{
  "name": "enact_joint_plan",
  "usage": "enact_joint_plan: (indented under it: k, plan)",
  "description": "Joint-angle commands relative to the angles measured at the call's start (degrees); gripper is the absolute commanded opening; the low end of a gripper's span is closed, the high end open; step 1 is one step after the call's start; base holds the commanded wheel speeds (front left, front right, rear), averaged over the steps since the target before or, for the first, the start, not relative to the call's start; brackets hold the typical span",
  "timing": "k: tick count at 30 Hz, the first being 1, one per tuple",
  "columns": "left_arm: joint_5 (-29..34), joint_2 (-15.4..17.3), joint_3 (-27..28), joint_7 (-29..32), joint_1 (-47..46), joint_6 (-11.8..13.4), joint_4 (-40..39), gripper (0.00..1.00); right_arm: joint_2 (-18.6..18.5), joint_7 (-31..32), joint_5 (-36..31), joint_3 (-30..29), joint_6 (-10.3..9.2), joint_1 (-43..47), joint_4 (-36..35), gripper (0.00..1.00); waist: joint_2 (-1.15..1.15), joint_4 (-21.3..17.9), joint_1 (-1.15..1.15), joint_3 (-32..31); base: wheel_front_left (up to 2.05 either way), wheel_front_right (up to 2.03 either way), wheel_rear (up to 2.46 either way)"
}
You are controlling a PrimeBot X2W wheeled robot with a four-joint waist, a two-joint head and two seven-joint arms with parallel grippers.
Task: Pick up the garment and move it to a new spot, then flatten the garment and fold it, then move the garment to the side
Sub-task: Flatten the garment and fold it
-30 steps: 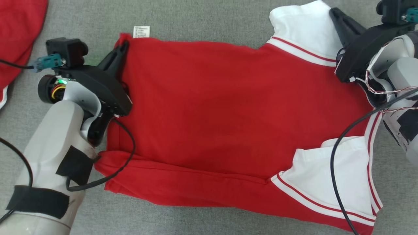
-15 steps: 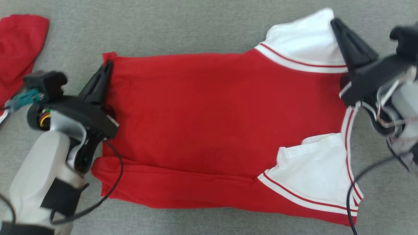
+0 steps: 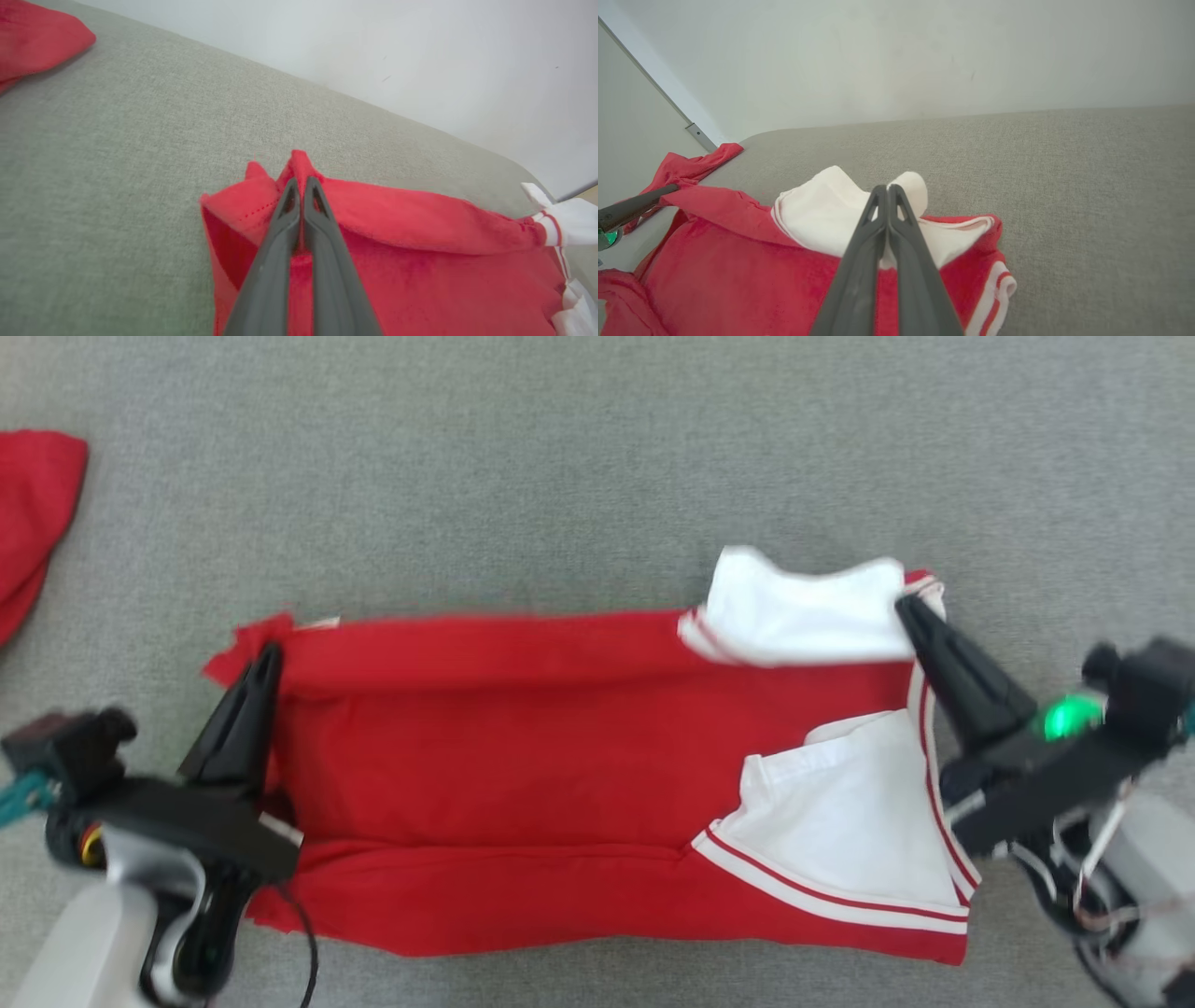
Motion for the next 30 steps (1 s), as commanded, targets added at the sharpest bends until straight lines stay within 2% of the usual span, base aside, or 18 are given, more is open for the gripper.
enact_joint_plan:
  k: [1, 10, 17, 18, 19, 20, 21, 26, 30]
  plan:
    - [-0.3, 0.7, 0.4, 0.1, 1.8, 0.4, -0.8, 0.00, 0.3, -0.1, -0.3, -0.7, -0.06, 1.6, -0.5, 0.00, 0.00, -0.4, 0.00, -0.4, 0.00, 0.00, 0.00]
    - [-3.8, 0.4, 2.6, 0.6, 11.2, 3.0, -7.6, 0.00, 3.2, 2.5, -3.5, -8.2, -0.06, 14.9, -6.8, 0.00, 0.00, -0.7, 0.00, -1.5, 0.00, 0.00, 0.00]
    - [-5.7, -0.4, 2.5, 0.9, 14.0, 3.1, -5.9, 0.00, 8.1, 7.0, -5.7, -12.2, -0.06, 22.4, -9.6, 0.00, 0.00, -0.9, 0.00, -2.0, 0.00, 0.00, 0.00]
    - [-5.8, -0.4, 2.7, 0.7, 13.9, 3.4, -5.4, 0.13, 8.7, 7.5, -5.8, -12.4, -0.06, 23.0, -9.9, 0.40, 0.00, -1.0, 0.00, -2.1, 0.00, 0.00, 0.00]
    - [-5.6, -0.3, 2.6, 0.8, 13.9, 3.7, -4.8, 0.38, 9.4, 7.8, -5.8, -12.8, -0.06, 23.6, -10.2, 0.75, 0.00, -1.0, 0.00, -2.2, 0.00, 0.00, 0.00]
    - [-5.3, -0.3, 2.5, 0.8, 13.9, 3.9, -4.4, 0.58, 9.8, 8.2, -5.7, -12.9, -0.06, 24.4, -10.3, 1.00, 0.00, -1.0, 0.00, -2.3, 0.00, 0.00, 0.00]
    - [-5.4, -0.6, 2.8, 0.3, 13.9, 4.1, -4.2, 1.00, 10.2, 8.4, -6.1, -13.2, -0.06, 24.8, -10.7, 1.00, 0.00, -1.0, 0.00, -2.4, 0.00, 0.00, 0.00]
    - [-3.4, -0.7, 3.5, -2.3, 14.7, 5.7, -2.7, 1.00, 11.3, 8.4, -7.9, -14.9, -0.06, 27.4, -12.8, 1.00, 0.00, -1.6, 0.00, -3.4, 0.00, 0.00, 0.00]
    - [0.3, -0.3, 4.1, -6.3, 15.4, 8.1, -2.5, 1.00, 12.0, 6.6, -10.2, -18.1, -0.06, 29.0, -15.8, 1.00, 0.00, -2.2, 0.00, -4.4, 0.00, 0.00, 0.00]
